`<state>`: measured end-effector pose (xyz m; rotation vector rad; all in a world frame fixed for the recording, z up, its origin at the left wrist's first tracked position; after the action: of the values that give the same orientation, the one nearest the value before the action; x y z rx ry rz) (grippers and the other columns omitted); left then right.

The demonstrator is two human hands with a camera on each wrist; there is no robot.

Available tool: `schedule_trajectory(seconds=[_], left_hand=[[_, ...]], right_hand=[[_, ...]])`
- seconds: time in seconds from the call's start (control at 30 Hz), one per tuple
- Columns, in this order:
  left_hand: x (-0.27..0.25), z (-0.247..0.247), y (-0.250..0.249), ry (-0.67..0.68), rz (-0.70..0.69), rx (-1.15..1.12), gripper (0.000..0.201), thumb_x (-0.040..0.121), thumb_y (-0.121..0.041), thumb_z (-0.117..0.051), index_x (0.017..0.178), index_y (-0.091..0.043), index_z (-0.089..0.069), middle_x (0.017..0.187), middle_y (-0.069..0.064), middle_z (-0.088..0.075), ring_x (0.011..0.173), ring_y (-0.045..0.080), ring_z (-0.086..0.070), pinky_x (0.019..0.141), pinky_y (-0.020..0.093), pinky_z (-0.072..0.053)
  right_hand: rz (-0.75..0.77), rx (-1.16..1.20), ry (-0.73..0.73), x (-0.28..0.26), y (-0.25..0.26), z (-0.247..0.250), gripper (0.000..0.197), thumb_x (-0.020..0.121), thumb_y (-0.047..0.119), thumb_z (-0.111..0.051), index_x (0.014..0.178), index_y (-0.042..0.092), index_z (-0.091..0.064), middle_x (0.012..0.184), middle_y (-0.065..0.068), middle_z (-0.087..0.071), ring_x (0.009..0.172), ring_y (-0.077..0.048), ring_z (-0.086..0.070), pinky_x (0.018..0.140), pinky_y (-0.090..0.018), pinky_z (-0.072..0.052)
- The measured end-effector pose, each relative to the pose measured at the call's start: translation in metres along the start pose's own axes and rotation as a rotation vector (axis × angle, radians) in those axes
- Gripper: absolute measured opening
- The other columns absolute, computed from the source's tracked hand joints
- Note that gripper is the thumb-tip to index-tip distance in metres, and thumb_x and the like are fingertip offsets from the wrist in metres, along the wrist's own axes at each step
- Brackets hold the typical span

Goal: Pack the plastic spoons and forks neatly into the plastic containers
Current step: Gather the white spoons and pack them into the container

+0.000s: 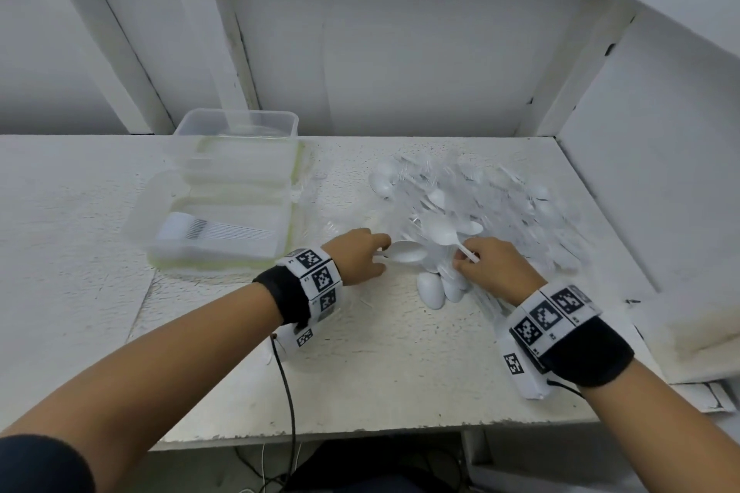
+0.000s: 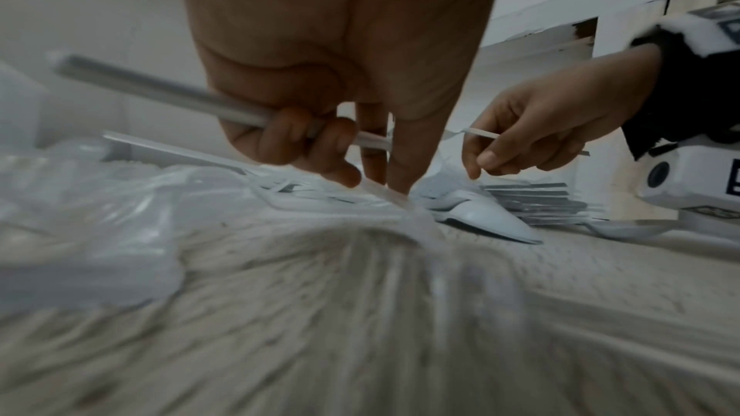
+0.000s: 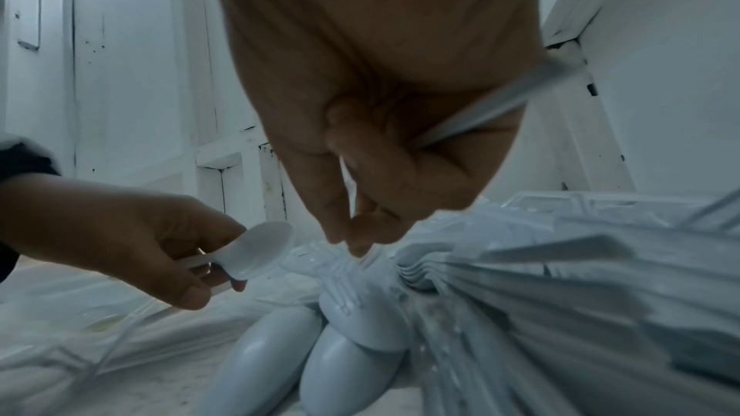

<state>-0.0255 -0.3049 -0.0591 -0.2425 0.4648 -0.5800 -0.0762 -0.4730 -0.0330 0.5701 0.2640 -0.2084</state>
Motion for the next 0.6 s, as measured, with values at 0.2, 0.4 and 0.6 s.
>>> schedule_trajectory(seconds=[0.2,0.4,0.6], left_hand=[[-0.006,0.011,0.007,-0.097,0.026,0.061,0.033,0.094,-0.022,-0.048,0.126,-0.014,-0.05,0.113,0.01,-0.05,0.1,0.028,-0.055,0.074,0.028,-0.04],[-0.01,-0.002,-0.067,-0.026,-0.368,0.181,0.03,0.093,-0.021,-0.05,0.12,-0.015,-0.061,0.115,0.006,-0.053,0.097,0.022,-0.056,0.07,0.028,-0.041],[0.004,-0.03,-0.087,0.046,-0.42,0.447,0.048,0.092,-0.026,-0.052,0.138,-0.019,-0.041,0.131,0.007,-0.038,0.109,0.026,-0.048,0.08,0.034,-0.043]], right_hand=[[-0.047,0.062,0.035,0.001,0.001,-0.002,0.027,0.095,0.018,-0.04,0.092,0.004,-0.063,0.082,-0.012,-0.06,0.066,-0.023,-0.054,0.052,-0.027,-0.042],[-0.08,0.117,-0.034,0.003,-0.005,0.009,0.026,0.096,0.017,-0.037,0.098,0.01,-0.062,0.095,-0.012,-0.064,0.071,-0.024,-0.056,0.054,-0.029,-0.046],[-0.079,0.128,-0.025,0.003,-0.012,0.01,0.024,0.096,0.017,-0.037,0.1,0.014,-0.06,0.096,-0.009,-0.064,0.074,-0.021,-0.056,0.051,-0.026,-0.043]])
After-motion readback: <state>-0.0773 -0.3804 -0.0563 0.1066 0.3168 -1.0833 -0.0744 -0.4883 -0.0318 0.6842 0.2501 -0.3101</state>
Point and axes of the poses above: each hand's wrist, its own x-axis towards the middle knuckle, its own z-axis out of the back of the hand, y = z × x, the point moved 8 cm from there along x, towards the middle knuckle
